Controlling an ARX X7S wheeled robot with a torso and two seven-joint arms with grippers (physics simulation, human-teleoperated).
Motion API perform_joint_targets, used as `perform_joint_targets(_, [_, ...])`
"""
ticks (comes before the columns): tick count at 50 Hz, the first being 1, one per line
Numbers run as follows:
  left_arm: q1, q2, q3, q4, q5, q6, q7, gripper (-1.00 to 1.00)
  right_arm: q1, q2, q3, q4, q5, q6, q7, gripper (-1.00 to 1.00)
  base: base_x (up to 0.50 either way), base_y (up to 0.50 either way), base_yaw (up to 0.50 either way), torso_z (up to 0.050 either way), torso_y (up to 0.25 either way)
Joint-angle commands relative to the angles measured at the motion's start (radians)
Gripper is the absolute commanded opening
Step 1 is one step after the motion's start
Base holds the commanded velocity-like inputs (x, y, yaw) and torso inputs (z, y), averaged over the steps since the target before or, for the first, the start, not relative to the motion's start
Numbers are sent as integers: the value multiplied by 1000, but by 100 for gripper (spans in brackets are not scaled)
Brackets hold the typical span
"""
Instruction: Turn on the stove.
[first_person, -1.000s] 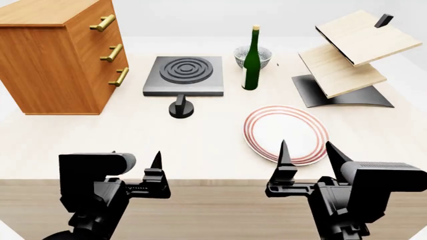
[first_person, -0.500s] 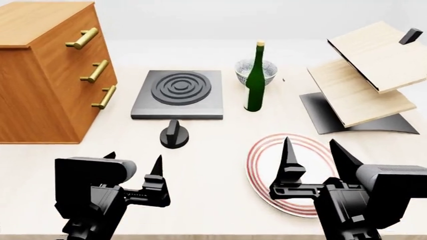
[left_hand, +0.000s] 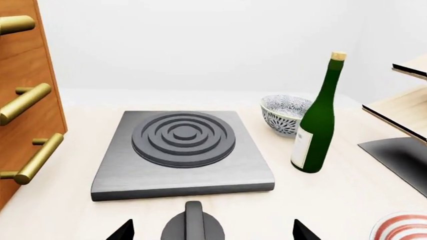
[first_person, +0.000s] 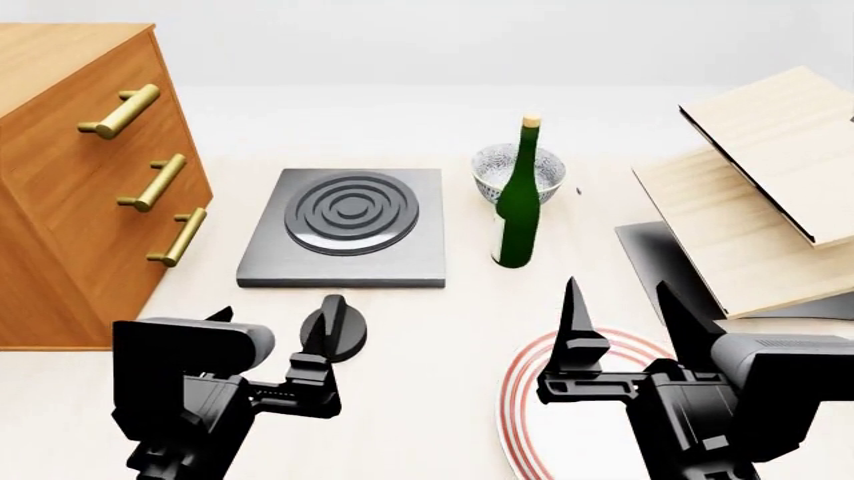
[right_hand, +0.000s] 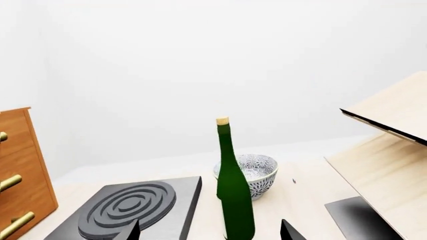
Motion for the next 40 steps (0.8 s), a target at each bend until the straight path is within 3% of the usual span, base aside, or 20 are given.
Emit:
perform_joint_targets(1, [5,-22,39,-65,32,67,-9,100,-13,13,-19,8,-9,-16,13,100,0,0,0,0,0])
perform_joint_targets(10, [-21,-49,120,-361,153,317,23,100,-31,19,-28,20,-13,-42,12,100,0,0,0,0,0])
perform_joint_targets(15, [-58,-47,192,-694,273,597,48,100,-35,24,-33,23,-15,-54,13,100,0,0,0,0,0])
perform_joint_targets(21, [-106,-36,195,-946,314,759,55,100,-40,30,-43,24,-18,-65,15,100,0,0,0,0,0])
perform_joint_targets(40, [-165,-22,216,-1229,374,969,33,100,-55,41,-56,34,-9,-89,22,100,0,0,0,0,0])
